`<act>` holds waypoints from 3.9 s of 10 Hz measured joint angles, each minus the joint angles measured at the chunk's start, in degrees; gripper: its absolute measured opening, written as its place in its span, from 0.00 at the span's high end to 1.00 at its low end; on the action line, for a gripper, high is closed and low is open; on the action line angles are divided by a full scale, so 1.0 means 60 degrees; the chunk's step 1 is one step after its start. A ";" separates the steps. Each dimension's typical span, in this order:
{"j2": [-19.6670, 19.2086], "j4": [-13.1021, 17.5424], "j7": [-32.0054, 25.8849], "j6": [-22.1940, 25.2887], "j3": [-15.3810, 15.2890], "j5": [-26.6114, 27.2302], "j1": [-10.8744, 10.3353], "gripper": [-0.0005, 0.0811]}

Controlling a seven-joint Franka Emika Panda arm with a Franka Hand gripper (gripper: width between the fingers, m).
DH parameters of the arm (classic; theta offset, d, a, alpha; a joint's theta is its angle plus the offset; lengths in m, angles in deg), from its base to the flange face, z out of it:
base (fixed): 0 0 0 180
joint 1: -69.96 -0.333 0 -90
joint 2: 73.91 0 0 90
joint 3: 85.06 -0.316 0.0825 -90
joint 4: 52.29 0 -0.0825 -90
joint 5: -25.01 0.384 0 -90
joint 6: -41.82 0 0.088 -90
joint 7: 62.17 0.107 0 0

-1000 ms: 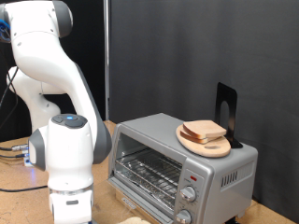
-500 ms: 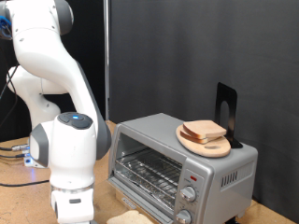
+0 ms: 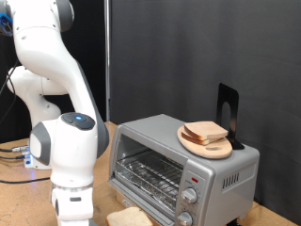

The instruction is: Make a piece of toast with the oven

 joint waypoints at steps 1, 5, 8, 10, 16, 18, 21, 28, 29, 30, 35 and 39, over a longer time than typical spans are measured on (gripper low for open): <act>0.0106 -0.0170 0.0002 -0.0016 0.0004 -0.0056 0.0000 0.39; 0.0607 -0.0815 0.0002 0.0033 0.0003 -0.0295 -0.0007 0.39; 0.0995 -0.1215 0.0035 0.0363 0.0000 -0.0475 -0.0113 0.39; 0.1165 -0.1426 0.0378 0.0628 0.0000 -0.0678 -0.0240 0.39; 0.1327 -0.1682 0.0928 0.0844 -0.0234 -0.0641 -0.0485 0.39; 0.1354 -0.1804 0.0921 0.0814 -0.0360 -0.0639 -0.0488 0.39; 0.1698 -0.2491 0.0500 0.0318 -0.0487 -0.0630 -0.0409 0.39; 0.2309 -0.3575 0.1322 -0.0761 -0.0518 -0.0119 -0.0409 0.39; 0.2308 -0.3595 0.1528 -0.0860 -0.0522 0.0003 -0.0412 0.39; 0.2308 -0.3607 0.1569 -0.0952 -0.0523 0.0165 -0.0409 0.39; 0.2441 -0.3669 -0.0913 -0.1165 -0.0894 0.2349 0.0531 0.39; 0.2854 -0.3535 -0.2063 -0.0513 -0.0889 0.3454 0.1094 0.39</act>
